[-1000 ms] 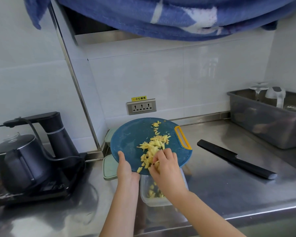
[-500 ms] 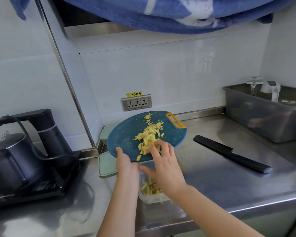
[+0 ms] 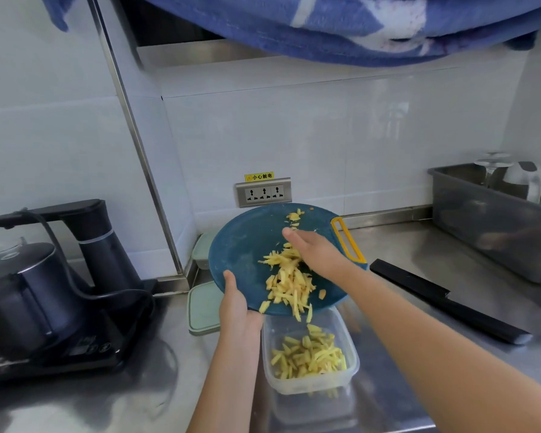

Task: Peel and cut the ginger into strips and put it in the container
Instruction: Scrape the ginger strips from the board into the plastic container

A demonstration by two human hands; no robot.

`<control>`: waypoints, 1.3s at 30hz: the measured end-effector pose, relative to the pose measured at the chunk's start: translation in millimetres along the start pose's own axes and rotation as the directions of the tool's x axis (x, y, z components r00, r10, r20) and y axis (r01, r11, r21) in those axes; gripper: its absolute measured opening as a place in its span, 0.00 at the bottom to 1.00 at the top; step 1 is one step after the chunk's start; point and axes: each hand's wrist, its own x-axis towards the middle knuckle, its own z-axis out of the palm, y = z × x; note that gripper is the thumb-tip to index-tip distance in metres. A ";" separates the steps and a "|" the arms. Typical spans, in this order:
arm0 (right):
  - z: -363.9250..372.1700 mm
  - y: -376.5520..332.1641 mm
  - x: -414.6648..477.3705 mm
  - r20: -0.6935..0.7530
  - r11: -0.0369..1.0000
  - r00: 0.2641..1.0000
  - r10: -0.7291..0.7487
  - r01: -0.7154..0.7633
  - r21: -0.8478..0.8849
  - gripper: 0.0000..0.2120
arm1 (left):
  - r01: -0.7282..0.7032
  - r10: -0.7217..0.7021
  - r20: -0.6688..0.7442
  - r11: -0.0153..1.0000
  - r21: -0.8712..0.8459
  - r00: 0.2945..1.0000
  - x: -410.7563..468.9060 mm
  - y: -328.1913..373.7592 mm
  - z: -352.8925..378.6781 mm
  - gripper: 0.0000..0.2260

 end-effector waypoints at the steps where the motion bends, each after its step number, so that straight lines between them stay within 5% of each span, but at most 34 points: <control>1: 5.5 -2.0 -1.3 -0.017 1.000 0.999 -0.029 0.029 0.002 0.26 | -0.002 0.002 0.014 1.000 0.001 1.000 0.7 0.8 1.5 0.19; 6: 25.7 4.9 -8.6 -0.073 0.996 0.995 -0.073 0.076 0.036 0.18 | -0.016 0.017 0.006 1.000 -0.008 1.000 0.5 2.2 5.5 0.17; 12: 35.3 1.6 -23.8 -0.127 0.998 0.990 -0.063 0.060 -0.023 0.23 | -0.030 0.030 0.017 1.000 -0.007 0.999 -5.8 -4.7 11.4 0.17; 25: 53.4 8.3 -69.0 -0.299 0.983 0.938 -0.176 0.153 -0.099 0.05 | -0.026 0.026 0.019 1.000 0.014 0.999 -15.4 -11.3 13.2 0.17; 39: 61.0 14.1 -101.3 -0.261 0.957 0.924 -0.280 0.247 -0.152 0.17 | -0.052 0.052 0.034 0.999 -0.012 0.998 -1.2 1.6 18.8 0.21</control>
